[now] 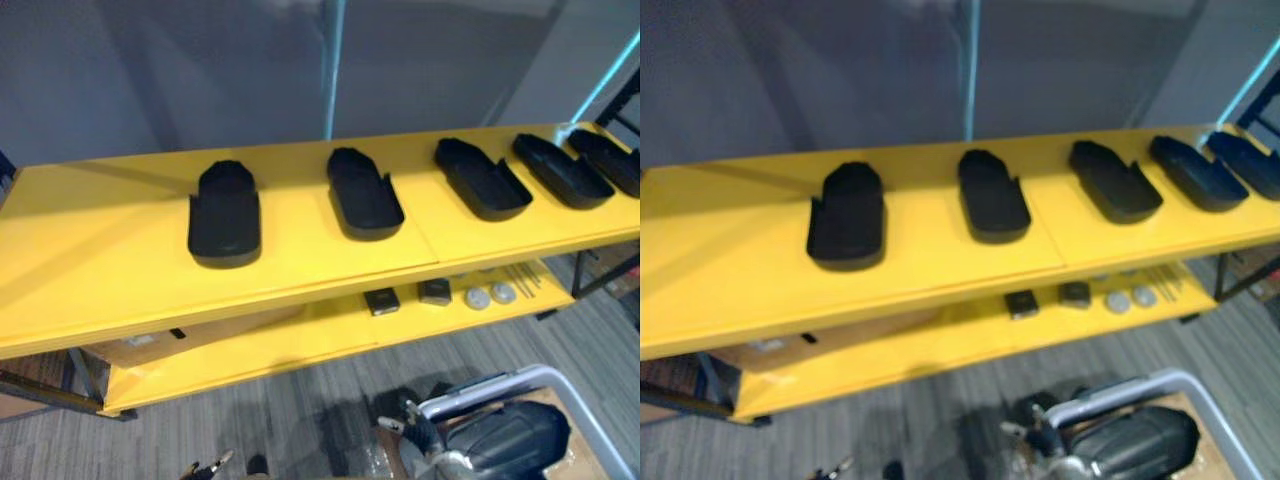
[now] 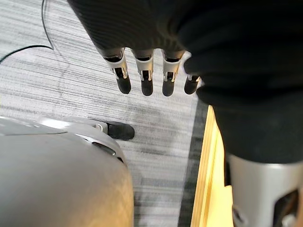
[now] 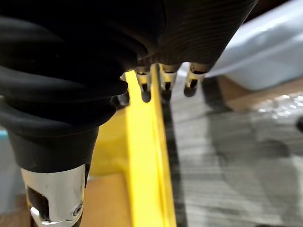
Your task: Walk over and take plastic housings, then place them on the shelf
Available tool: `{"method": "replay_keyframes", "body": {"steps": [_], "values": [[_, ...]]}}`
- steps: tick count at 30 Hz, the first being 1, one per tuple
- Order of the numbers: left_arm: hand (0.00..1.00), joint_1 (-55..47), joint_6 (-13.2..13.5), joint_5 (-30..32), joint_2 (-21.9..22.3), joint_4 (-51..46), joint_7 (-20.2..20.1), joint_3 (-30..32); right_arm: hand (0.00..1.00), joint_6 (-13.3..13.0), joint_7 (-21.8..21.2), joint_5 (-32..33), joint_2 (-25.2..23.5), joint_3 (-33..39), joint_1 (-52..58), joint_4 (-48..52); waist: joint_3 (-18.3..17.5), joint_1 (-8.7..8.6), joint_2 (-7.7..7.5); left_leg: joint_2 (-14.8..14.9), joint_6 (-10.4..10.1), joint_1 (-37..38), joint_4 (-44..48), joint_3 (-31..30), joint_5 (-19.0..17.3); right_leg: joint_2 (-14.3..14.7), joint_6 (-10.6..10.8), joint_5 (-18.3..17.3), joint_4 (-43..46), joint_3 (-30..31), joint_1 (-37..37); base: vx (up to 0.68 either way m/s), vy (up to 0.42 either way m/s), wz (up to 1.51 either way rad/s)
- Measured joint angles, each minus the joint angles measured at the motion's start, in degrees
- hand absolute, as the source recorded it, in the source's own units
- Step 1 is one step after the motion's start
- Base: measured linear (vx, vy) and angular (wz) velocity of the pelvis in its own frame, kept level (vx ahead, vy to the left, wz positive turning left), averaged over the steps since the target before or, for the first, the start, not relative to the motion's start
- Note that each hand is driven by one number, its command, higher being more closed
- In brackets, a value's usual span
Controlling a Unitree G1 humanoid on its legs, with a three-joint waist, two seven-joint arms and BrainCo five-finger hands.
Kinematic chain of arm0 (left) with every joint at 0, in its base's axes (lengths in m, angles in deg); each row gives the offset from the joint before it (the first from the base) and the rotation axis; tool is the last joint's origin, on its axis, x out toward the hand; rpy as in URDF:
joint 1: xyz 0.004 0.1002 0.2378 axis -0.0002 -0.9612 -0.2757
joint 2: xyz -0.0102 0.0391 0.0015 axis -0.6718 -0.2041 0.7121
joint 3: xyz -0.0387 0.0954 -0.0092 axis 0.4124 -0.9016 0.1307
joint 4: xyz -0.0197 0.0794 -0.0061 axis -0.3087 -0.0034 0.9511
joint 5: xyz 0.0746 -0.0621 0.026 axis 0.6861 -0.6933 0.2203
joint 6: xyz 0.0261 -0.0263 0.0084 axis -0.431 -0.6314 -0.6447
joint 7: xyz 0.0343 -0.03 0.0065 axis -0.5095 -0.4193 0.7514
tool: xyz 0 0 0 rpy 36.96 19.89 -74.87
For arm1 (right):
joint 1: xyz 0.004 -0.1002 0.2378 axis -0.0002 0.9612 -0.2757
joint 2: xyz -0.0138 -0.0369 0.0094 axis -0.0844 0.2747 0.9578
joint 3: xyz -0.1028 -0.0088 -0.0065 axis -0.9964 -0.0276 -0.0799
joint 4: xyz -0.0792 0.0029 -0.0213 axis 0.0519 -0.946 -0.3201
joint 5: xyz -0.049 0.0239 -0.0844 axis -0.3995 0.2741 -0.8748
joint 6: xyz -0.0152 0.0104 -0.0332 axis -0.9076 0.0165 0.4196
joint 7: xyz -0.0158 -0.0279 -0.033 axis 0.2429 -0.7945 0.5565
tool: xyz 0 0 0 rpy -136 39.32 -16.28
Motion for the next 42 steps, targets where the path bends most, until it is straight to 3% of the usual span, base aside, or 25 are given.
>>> {"method": "replay_keyframes", "body": {"steps": [3, 6, 10, 12, 14, 16, 18, 21, 22, 26, 28, 31, 33, 34, 35, 37, 40, 42], "values": [[0.00, 0.80, -1.15, 4.02, -0.35, -0.04, -0.75, -1.48, 0.00, -1.05, -0.22, -1.00, 0.10, -2.73, 0.13, 2.85, 0.10, 0.02, 0.52, 1.01, -0.19, 0.49, -0.01, 1.05, 0.17, 0.82, -1.22, 0.82, 0.16, 0.48, -0.01, -0.04, -0.002, -0.13], [0.00, 1.66, -2.55, 7.59, -0.91, -0.04, -2.31, -3.49, 0.00, -3.64, 0.15, -5.17, 0.87, -7.03, 1.29, 13.20, 0.56, -0.12, 0.99, 1.53, -0.22, 1.00, -0.04, 4.55, 0.19, 1.03, -1.31, 0.90, 0.58, 3.66, -1.68, -0.12, 0.010, -0.60], [0.00, 3.51, -3.85, 11.00, -1.49, 0.31, -2.93, -5.52, 0.00, -4.47, 0.54, -6.28, 2.69, -9.53, 3.87, 35.54, 0.81, -2.03, 1.07, 2.03, -0.43, 0.94, -0.36, 10.01, 0.21, 1.34, -1.29, 0.91, 0.48, 8.75, -5.48, -0.20, 0.001, -0.75], [0.00, 4.58, -3.82, 10.98, -1.41, 1.32, -2.96, -5.76, 0.00, -4.42, 0.83, -4.94, 4.04, -8.05, 4.65, 45.56, 0.85, -3.40, 1.28, 2.33, -0.80, 1.03, -0.37, 12.02, 0.48, 1.67, -1.14, 1.49, 0.02, 10.95, -6.76, -0.23, -0.002, -0.72], [0.00, 5.59, -3.57, 10.45, -0.41, 1.25, -3.09, -6.19, 0.00, -4.32, 4.11, -1.60, 5.10, -2.35, 6.16, 53.84, 0.74, -5.16, 1.37, 2.39, -1.13, 1.07, -0.38, 13.54, 0.43, 1.98, -1.09, 1.80, -0.10, 13.27, -8.12, -0.21, 0.024, -0.48], [0.00, 6.05, -3.07, 10.31, 0.35, 1.22, -3.59, -8.33, 0.00, -4.27, 7.83, 1.11, 5.13, 3.27, 7.47, 56.00, 0.60, -6.34, 1.15, 2.40, -0.89, 0.98, -0.39, 14.83, 0.27, 2.29, -1.08, 1.82, -0.45, 15.34, -8.82, -0.16, 0.049, -0.40], [0.00, 6.12, -2.61, 9.06, 0.93, 1.22, -4.21, -9.97, 0.00, -4.30, 12.01, 3.58, 5.16, 8.84, 9.47, 56.02, 0.50, -7.02, 1.06, 2.38, -0.82, 0.91, -0.39, 15.90, 0.22, 2.56, -1.14, 1.85, -1.30, 17.23, -9.36, -0.11, 0.062, -0.45], [0.00, 5.82, -2.34, 7.97, 0.96, 1.22, -4.42, -10.47, 0.00, -4.37, 19.21, 7.22, 5.03, 15.99, 12.67, 53.79, 0.37, -9.44, 1.11, 1.95, -0.52, 0.85, -0.38, 17.38, 0.02, 2.57, -1.79, 2.11, -1.88, 19.32, -10.03, -0.05, 0.063, -0.29], [0.00, 5.68, -2.46, 6.93, 1.08, 1.22, -4.44, -10.65, 0.00, -4.34, 22.46, 7.32, 4.83, 19.02, 13.91, 51.84, -0.02, -9.78, 1.41, 1.75, -0.25, 0.89, -0.38, 18.32, -0.16, 2.52, -2.78, 2.76, -1.87, 20.22, -10.60, -0.01, 0.062, -0.33], [0.00, 4.89, -3.79, 5.86, 1.52, 1.15, -4.35, -12.07, 0.00, -4.36, 30.71, 9.63, 3.44, 28.53, 16.72, 41.52, -1.45, -11.46, 2.89, 1.37, 0.24, 1.21, -0.36, 19.56, -0.62, 2.31, -3.23, 3.06, -2.08, 21.19, -10.88, 0.04, 0.037, -0.15], [0.00, 4.45, -5.00, 5.86, 1.72, 1.17, -4.26, -12.09, 0.00, -4.34, 33.39, 9.80, 2.53, 32.23, 17.83, 35.44, -2.07, -11.74, 3.31, 1.42, -0.16, 1.45, -0.36, 19.72, -0.79, 2.38, -4.12, 3.68, -2.07, 21.19, -10.82, 0.10, -0.004, -0.07], [0.00, 3.39, -6.32, 5.84, 2.12, 1.23, -4.06, -12.05, 0.00, -4.18, 35.90, 11.47, 1.36, 35.66, 17.94, 25.23, -2.46, -11.79, 3.77, 1.63, -1.00, 2.90, -0.34, 21.23, -1.49, 2.55, -3.70, 4.23, -2.02, 21.84, -10.39, 0.10, -0.011, -0.22], [0.00, 2.84, -6.23, 5.77, 2.23, 1.36, -4.03, -11.76, 0.00, -3.96, 36.72, 11.58, 0.66, 36.86, 17.38, 18.83, -2.79, -11.39, 4.36, 1.56, -1.35, 3.24, -0.24, 21.24, -2.09, 2.70, -3.40, 4.40, -2.55, 22.70, -10.35, 0.10, 0.005, -0.31], [0.00, 2.74, -5.94, 5.61, 2.56, 1.42, -4.01, -10.56, 0.00, -3.88, 36.70, 11.62, -0.13, 38.50, 16.88, 14.58, -2.83, -10.68, 4.44, 0.63, -1.37, 3.25, 0.03, 17.78, -3.15, 2.68, -2.91, 4.71, -3.07, 23.89, -10.44, 0.10, 0.064, -0.53], [0.00, 2.26, -5.24, 4.32, 2.89, 1.37, -3.97, -7.67, 0.00, -3.86, 36.60, 12.01, -0.67, 39.80, 15.63, 10.44, -2.83, -9.16, 4.43, -1.24, -0.27, 3.26, 0.05, 9.77, -4.97, 2.84, -2.13, 5.33, -4.15, 25.88, -10.41, 0.09, 0.081, -0.69], [0.00, 1.30, -3.89, 3.54, 2.97, 1.24, -3.88, -3.50, 0.00, -3.68, 36.44, 14.06, -1.62, 40.08, 13.95, 6.69, -2.52, -7.68, 3.72, -2.67, 0.58, 2.90, 2.94, 3.50, -8.17, 3.01, -2.65, 5.85, -4.93, 28.23, -9.91, 0.12, 0.108, -0.76], [0.00, 0.76, -1.23, 3.87, 3.14, 1.11, -3.98, 1.06, 0.00, -3.68, 35.56, 17.52, -2.42, 40.22, 13.46, 6.45, -1.99, -5.64, 3.36, -1.15, 1.01, 1.80, 13.31, 5.48, -15.04, 3.92, -2.24, 6.71, -4.30, 30.24, -8.55, 0.12, 0.104, -0.73], [0.00, 0.58, -0.87, 6.12, 3.56, 1.10, -4.05, 3.77, 0.00, -3.75, 34.91, 19.57, -2.33, 39.76, 12.44, 7.35, -1.70, -4.25, 5.16, 1.32, 0.84, 1.86, 17.15, 8.99, -18.21, 5.83, -3.86, 9.04, -4.45, 27.46, -8.83, 0.10, 0.054, -1.14]]}}
